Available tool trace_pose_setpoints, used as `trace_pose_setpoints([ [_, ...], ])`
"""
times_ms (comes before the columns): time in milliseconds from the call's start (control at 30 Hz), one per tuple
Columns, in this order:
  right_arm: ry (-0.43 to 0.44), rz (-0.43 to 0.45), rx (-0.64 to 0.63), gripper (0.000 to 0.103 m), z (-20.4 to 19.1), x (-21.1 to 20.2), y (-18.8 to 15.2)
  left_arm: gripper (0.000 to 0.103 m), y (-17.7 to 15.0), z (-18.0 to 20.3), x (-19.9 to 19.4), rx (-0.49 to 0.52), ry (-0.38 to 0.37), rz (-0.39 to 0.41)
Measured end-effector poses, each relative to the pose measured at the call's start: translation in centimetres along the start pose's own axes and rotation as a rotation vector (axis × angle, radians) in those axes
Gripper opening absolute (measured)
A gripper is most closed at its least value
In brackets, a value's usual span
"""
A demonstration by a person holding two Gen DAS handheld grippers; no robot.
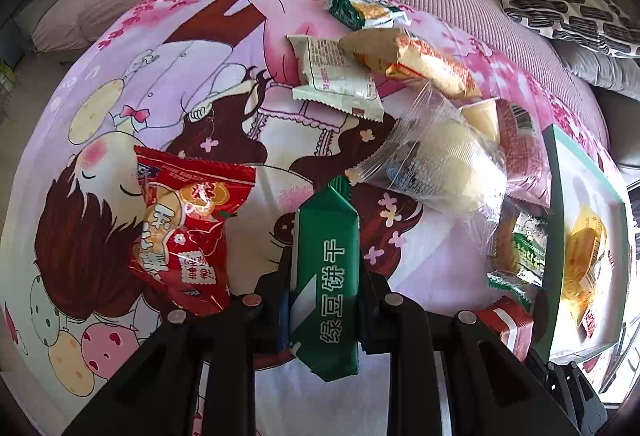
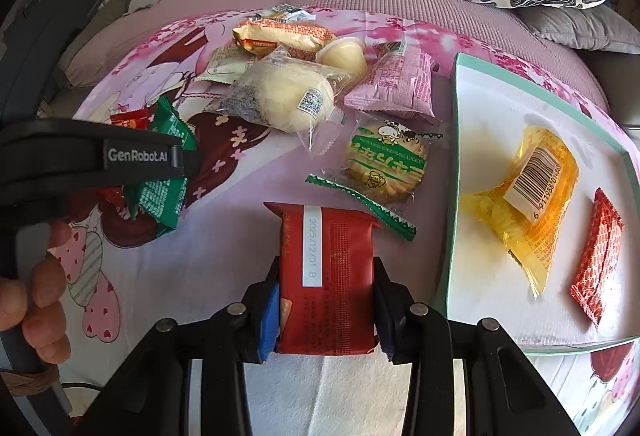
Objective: Organize snacks
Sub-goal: 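Lift and carry the green pack with left tool while right carries the red pack to the tray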
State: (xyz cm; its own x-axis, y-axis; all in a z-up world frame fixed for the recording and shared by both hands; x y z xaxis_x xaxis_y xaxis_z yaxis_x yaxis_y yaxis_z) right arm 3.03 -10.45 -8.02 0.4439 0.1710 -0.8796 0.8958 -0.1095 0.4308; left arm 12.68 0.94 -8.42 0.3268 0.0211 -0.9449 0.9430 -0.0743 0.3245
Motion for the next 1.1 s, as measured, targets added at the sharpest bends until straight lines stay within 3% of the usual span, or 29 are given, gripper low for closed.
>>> trace_pose_setpoints([
  [433, 0.039, 0.108, 0.018, 0.042, 0.0, -3.5, 0.8, 0.026, 0.0, -1.1, -4.9, -0.044, -0.044, 0.131],
  [667, 0.032, 0.175, 0.042, 0.042, 0.9, -5.6, 1.6, 0.026, 0.8, 1.0, -7.5, -0.025, -0.072, 0.212],
  [867, -0.009, 0.23, 0.115, 0.042, 4.2, -7.6, 2.2, 0.026, 0.7, 5.0, -8.8, 0.067, -0.123, 0.242],
  [1100, -0.127, 0.313, 0.264, 0.042, 11.4, -10.4, 2.8, 0.026, 1.0, 10.3, -9.8, 0.173, -0.179, 0.284],
])
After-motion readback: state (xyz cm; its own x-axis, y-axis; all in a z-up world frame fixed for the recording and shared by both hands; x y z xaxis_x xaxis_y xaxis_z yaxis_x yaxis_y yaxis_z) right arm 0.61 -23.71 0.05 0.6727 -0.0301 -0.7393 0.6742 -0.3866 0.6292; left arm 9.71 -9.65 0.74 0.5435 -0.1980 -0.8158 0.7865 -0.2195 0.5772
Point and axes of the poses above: each gripper's, at about its wrist camera, not at the fingertips, and x roughly the way its jaws point, z to its right, y to its top, the point moved 5 cm from there along x, roughly the way its jaws point, and after that the axes turned 9 degrees about y, right-handed, at the moved point
